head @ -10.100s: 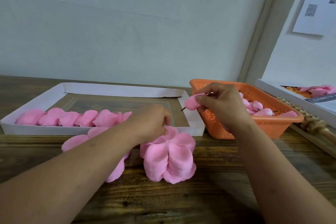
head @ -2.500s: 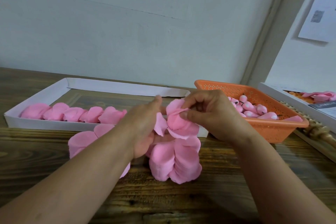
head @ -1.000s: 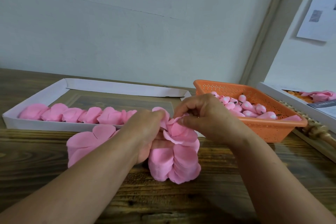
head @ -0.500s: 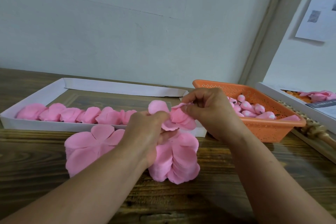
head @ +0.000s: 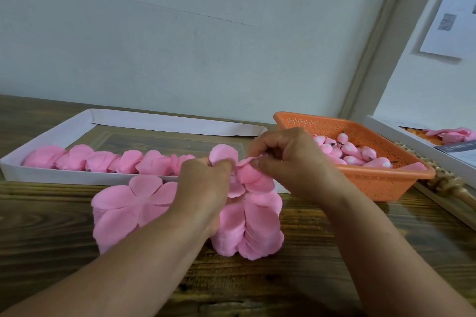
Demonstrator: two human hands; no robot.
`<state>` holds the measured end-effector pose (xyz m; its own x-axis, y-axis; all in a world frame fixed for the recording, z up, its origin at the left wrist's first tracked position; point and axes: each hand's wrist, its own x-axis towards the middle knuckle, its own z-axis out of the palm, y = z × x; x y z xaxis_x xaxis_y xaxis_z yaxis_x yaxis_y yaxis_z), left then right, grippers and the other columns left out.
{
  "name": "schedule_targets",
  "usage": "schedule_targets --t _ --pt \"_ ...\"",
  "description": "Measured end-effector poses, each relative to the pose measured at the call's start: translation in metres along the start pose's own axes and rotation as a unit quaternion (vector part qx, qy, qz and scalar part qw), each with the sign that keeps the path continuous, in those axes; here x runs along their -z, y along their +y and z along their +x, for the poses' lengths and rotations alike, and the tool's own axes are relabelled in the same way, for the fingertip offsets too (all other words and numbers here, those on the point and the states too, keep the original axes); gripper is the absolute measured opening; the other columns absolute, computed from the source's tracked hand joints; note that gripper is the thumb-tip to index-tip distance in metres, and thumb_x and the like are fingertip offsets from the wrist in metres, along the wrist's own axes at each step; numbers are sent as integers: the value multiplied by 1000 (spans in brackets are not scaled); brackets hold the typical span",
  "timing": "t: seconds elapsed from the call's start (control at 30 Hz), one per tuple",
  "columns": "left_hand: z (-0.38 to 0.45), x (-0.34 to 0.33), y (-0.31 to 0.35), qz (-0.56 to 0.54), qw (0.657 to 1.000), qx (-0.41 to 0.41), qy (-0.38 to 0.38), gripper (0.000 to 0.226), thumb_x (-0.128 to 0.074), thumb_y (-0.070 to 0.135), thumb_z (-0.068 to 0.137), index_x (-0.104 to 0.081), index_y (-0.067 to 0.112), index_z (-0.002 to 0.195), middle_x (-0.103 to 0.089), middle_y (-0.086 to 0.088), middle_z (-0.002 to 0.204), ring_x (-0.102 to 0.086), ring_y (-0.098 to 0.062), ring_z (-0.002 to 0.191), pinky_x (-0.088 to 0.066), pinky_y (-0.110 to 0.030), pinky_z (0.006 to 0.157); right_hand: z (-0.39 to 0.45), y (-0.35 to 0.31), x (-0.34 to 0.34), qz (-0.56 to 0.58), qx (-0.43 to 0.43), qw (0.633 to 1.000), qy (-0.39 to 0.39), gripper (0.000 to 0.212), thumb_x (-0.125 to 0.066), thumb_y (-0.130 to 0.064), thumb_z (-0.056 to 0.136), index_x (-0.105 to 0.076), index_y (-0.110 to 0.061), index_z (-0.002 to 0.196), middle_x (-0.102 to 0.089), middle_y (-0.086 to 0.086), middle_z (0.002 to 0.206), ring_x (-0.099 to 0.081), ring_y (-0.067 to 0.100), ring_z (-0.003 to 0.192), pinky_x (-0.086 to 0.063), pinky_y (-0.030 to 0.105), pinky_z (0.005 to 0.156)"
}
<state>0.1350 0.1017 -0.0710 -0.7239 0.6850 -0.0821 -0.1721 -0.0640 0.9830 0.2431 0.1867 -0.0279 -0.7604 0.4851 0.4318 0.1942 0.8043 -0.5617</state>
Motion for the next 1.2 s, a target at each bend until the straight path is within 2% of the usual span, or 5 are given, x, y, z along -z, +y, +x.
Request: schedule_targets --t 0.4,0.7,0.9,1.1,1.2 --pt "-18 -1 10 211 961 -124 -131 44 -34 38 100 -70 15 87 -73 -6 85 -67 -20 88 -53 -46 88 -1 -2 -3 -29 19 999 -13 28 -64 8 76 -63 -19 67 -55 -12 94 -50 -12 70 -36 9 65" --pt "1 8 14 -14 979 58 -195 20 -54 14 95 -68 0 100 -73 -18 88 -71 -22 72 -60 -30 64 0 1 4 93 -34 995 32 19 -64 9 78 -65 -10 75 -63 30 77 -52 31 60 -44 53 80" --pt "4 9 7 -16 974 77 -214 13 -63 5 86 -70 1 96 -74 -18 88 -72 -24 75 -61 -31 66 1 9 1 136 -58 989 13 31 -60 13 80 -66 -13 95 -59 -11 63 -48 -2 47 -41 13 52" --pt "7 11 9 -16 977 81 -199 17 -63 8 87 -69 -4 98 -73 -20 89 -71 -21 69 -61 -31 64 -2 12 10 215 -64 971 -81 36 -53 25 73 -69 -3 88 -69 13 85 -64 18 79 -54 26 76" --pt "6 10 9 -17 975 93 -200 21 -62 9 88 -68 -5 103 -71 -24 98 -70 -24 75 -60 -29 64 -2 19 12 303 -91 945 -87 36 -46 26 76 -70 0 86 -69 13 79 -65 20 74 -55 24 69"
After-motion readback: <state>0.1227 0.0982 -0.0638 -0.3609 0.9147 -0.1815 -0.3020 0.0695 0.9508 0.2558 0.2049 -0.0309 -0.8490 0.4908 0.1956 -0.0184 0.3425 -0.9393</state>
